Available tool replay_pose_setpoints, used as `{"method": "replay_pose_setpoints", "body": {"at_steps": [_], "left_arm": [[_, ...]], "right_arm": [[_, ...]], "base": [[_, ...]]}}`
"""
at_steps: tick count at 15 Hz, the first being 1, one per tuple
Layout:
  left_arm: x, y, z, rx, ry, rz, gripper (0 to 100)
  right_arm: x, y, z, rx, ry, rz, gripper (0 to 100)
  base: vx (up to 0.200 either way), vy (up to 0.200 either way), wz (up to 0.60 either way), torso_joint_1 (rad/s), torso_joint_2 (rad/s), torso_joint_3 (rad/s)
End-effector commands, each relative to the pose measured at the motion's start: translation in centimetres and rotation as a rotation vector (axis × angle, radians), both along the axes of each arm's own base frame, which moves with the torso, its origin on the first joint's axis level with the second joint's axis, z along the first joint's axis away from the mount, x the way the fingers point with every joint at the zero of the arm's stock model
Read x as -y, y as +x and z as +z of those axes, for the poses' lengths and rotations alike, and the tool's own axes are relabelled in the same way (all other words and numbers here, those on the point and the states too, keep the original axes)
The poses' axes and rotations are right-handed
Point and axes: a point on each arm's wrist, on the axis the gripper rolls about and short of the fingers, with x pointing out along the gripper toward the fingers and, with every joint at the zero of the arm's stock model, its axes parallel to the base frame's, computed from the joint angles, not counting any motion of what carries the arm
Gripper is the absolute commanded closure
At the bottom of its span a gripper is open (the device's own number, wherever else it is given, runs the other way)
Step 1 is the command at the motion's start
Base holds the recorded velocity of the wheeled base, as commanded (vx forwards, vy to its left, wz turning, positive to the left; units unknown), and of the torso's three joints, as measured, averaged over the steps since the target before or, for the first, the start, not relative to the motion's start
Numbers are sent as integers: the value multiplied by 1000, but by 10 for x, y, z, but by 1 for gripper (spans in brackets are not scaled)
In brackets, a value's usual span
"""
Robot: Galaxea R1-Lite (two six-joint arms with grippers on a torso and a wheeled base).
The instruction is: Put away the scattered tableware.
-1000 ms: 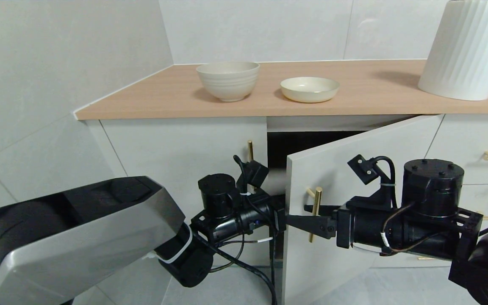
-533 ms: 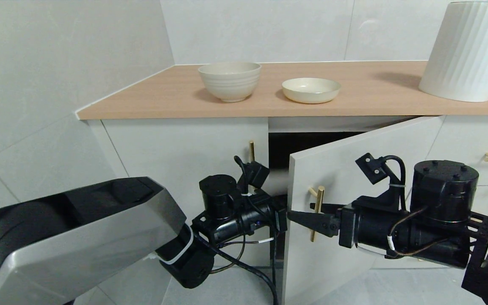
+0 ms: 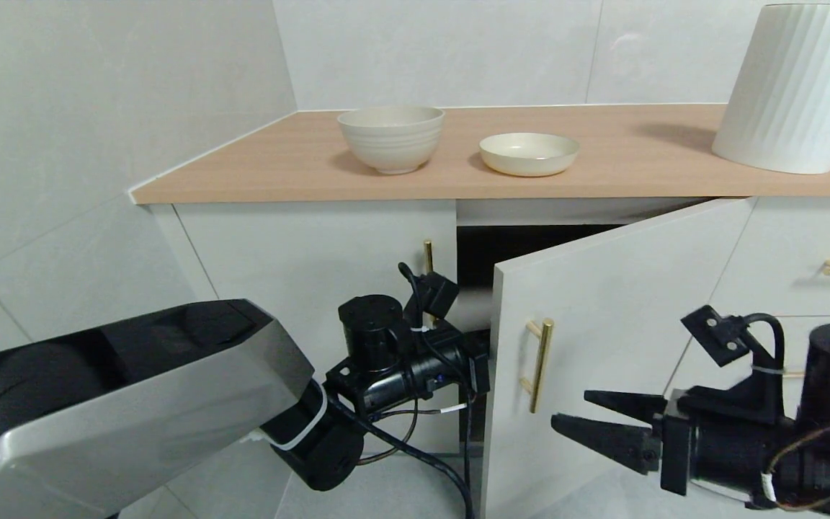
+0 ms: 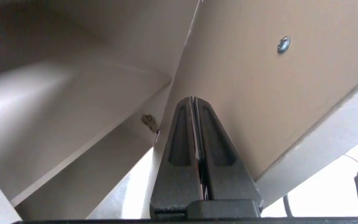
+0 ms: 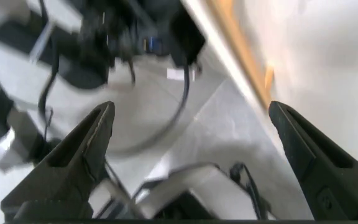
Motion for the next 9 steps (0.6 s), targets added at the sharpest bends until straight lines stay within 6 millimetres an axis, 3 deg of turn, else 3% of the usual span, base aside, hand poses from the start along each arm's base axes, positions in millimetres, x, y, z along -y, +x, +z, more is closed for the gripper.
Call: {"method": "replay_pose_setpoints", "body": {"at_steps": [1,7,9], "left_arm": [[1,-3,5,4,-3,-6,100],[2,-5,5,-19,9,-12,100],[4,-5,6,-36,-2,-16,100]], "right_arm": [[15,-25,-1,16,1,7,0],[17,-41,-10,-10,-21,51,0],[16,-43,-11,-14,-24,63,0]], "base": [[0,0,0,0,0,0],[0,0,0,0,0,0],[-200,0,0,7,0,7]]}}
